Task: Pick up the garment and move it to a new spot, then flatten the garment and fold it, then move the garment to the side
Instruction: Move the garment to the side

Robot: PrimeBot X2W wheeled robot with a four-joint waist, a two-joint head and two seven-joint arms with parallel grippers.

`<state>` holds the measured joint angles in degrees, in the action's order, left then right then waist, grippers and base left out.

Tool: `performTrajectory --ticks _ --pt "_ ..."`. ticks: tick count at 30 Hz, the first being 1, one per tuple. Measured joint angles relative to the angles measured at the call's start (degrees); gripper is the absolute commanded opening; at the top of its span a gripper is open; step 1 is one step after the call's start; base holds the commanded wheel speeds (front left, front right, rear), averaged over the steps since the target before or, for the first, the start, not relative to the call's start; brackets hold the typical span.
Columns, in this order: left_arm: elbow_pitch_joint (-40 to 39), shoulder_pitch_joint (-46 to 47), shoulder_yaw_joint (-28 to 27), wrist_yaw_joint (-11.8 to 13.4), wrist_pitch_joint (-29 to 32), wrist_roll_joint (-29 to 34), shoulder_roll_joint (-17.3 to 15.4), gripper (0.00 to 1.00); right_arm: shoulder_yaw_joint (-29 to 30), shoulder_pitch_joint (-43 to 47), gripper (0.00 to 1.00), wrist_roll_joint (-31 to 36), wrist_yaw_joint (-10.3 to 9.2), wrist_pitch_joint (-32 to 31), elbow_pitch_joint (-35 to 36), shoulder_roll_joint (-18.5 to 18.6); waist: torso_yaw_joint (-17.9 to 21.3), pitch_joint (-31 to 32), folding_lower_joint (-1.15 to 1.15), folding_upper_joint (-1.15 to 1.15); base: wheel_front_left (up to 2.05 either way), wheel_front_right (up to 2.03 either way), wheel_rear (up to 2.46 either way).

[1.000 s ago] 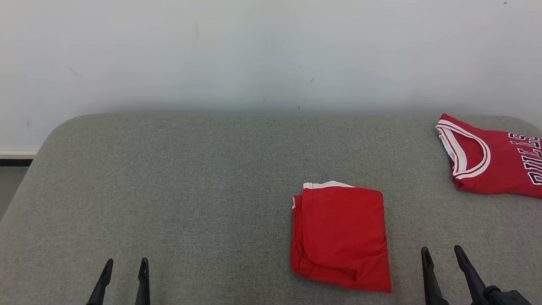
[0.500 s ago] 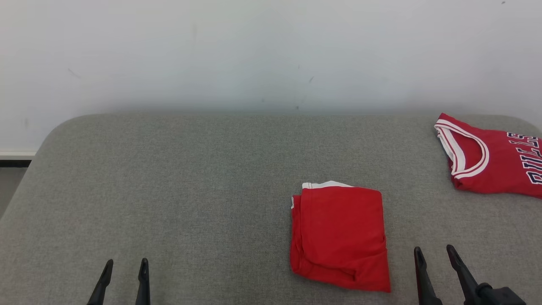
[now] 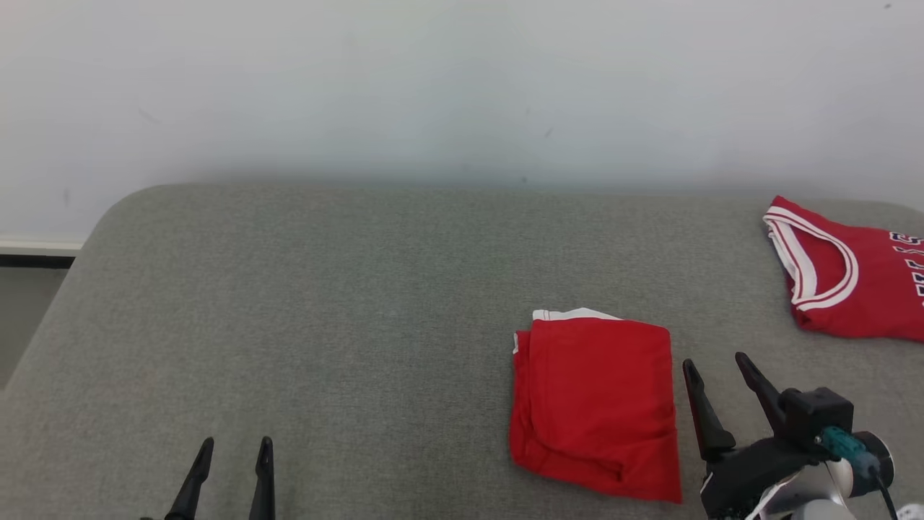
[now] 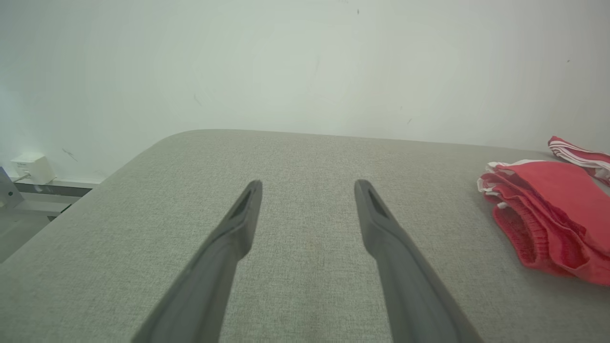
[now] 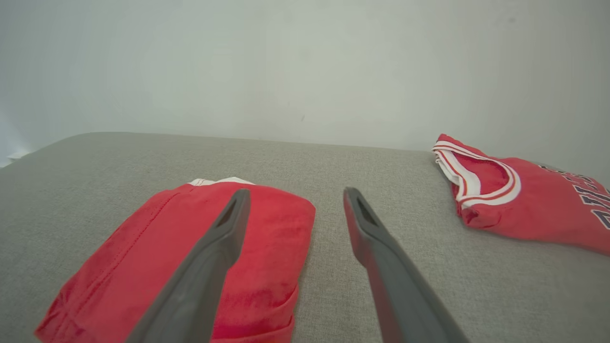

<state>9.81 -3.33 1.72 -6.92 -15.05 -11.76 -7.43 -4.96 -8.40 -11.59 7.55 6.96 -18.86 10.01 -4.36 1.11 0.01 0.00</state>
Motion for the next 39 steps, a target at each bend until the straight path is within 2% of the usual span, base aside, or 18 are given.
performTrajectory --ticks 10,16,25,26,27,28,32,39 --pt "0.47 1.62 0.87 -0.15 0.01 -0.46 0.33 1.00 -1.75 -6.72 1.00 -2.16 0.00 -1.24 -14.19 0.90 -2.96 -2.16 0.00 0.00 0.00 0.00 0.00" --pt "1.25 3.70 1.42 -0.21 0.00 -0.53 0.26 1.00 -2.37 -10.98 1.00 -3.48 0.00 -0.31 -23.72 -0.86 -4.18 -4.12 0.00 0.00 0.00 0.00 0.00" --pt "1.63 4.46 0.99 -0.23 0.00 -0.77 -0.04 1.00 -3.11 -12.53 1.00 -5.94 0.00 1.47 -32.30 -2.83 -4.32 -4.82 -0.01 0.00 0.00 0.00 0.00" --pt "1.68 4.46 0.98 -0.23 0.00 -0.76 -0.03 1.00 -3.20 -12.90 0.83 -6.60 0.00 1.46 -32.97 -3.13 -4.24 -4.92 -0.01 0.00 0.00 0.00 0.00" --pt "1.70 4.46 0.99 -0.23 0.00 -0.76 -0.03 1.00 -3.41 -13.24 0.47 -7.08 0.00 1.46 -33.52 -3.28 -4.16 -5.04 -0.02 0.00 0.00 0.00 0.00" --pt "1.70 4.47 0.98 -0.24 0.00 -0.76 -0.02 1.00 -3.72 -13.68 0.00 -7.19 0.00 1.64 -33.92 -3.32 -4.10 -5.18 -0.01 0.00 0.00 0.00 0.00" --pt "1.63 4.83 0.83 -0.47 0.00 -0.76 0.03 1.00 -5.94 -15.68 0.00 -7.47 0.00 2.67 -35.05 -2.68 -3.88 -5.94 -0.01 0.00 0.00 0.00 0.00" --pt "0.93 6.71 1.02 -0.49 0.01 -0.89 -0.51 1.00 -12.40 -23.32 0.00 -6.95 0.01 1.00 -34.24 2.30 -2.67 -8.41 -0.01 0.00 0.00 0.00 0.00"
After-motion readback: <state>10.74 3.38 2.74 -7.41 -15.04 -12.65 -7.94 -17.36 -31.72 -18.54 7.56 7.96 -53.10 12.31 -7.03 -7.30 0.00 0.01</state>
